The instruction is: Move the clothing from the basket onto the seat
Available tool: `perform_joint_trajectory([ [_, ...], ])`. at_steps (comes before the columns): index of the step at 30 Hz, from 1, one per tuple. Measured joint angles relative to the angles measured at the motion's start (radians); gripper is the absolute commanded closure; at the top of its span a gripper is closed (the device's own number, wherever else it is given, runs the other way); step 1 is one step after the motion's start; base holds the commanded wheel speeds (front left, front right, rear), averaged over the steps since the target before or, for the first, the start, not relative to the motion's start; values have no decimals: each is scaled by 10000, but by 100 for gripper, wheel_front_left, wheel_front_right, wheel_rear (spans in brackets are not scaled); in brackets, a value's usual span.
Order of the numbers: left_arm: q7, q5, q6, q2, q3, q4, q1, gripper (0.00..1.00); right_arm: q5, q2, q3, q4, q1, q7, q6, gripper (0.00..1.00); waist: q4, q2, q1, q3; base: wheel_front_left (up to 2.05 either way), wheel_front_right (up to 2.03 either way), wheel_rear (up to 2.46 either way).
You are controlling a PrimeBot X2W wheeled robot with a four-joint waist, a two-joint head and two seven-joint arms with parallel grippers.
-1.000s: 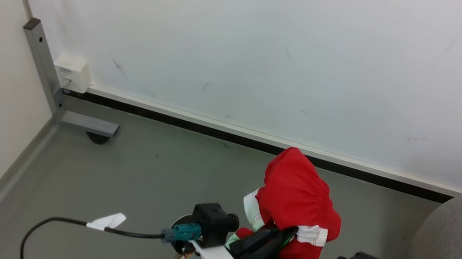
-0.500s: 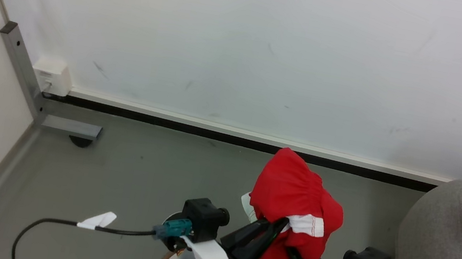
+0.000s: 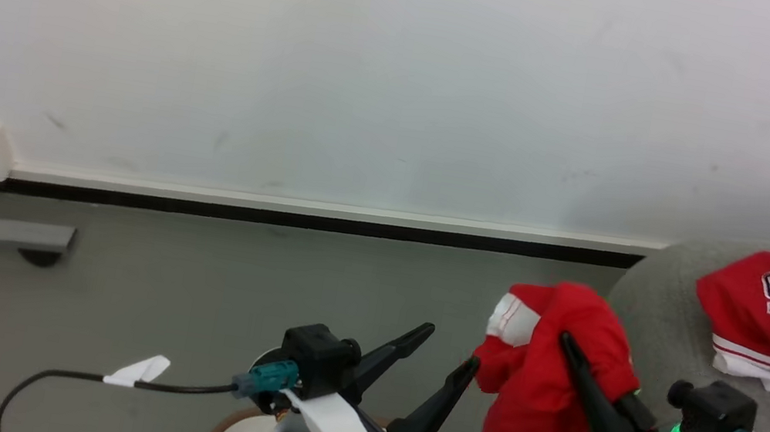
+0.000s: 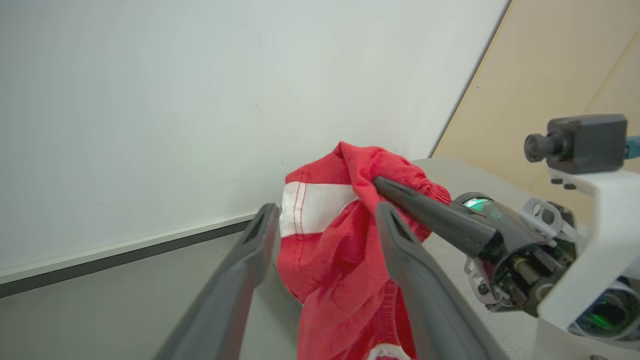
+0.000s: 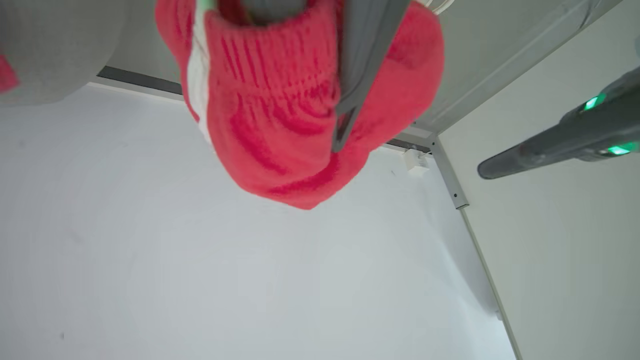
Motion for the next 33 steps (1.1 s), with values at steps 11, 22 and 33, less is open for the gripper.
perform_joint_trajectory([
  [11,-65,594,-98,82,-86,-188,-4,0,-1091,-349,-2046,-915,834,-10,0,100,-1785,0,0,199,0,0,0],
  [22,-86,1137,-345,38,-336,-219,-70,0,-1569,-468,-3593,-1824,1608,-8,0,100,-3448,0,0,611,0,0,0],
  [33,-90,1436,-497,-140,-316,-113,-61,0,-1837,-474,-3371,-2205,1680,382,0,100,-3805,0,0,799,0,0,0],
])
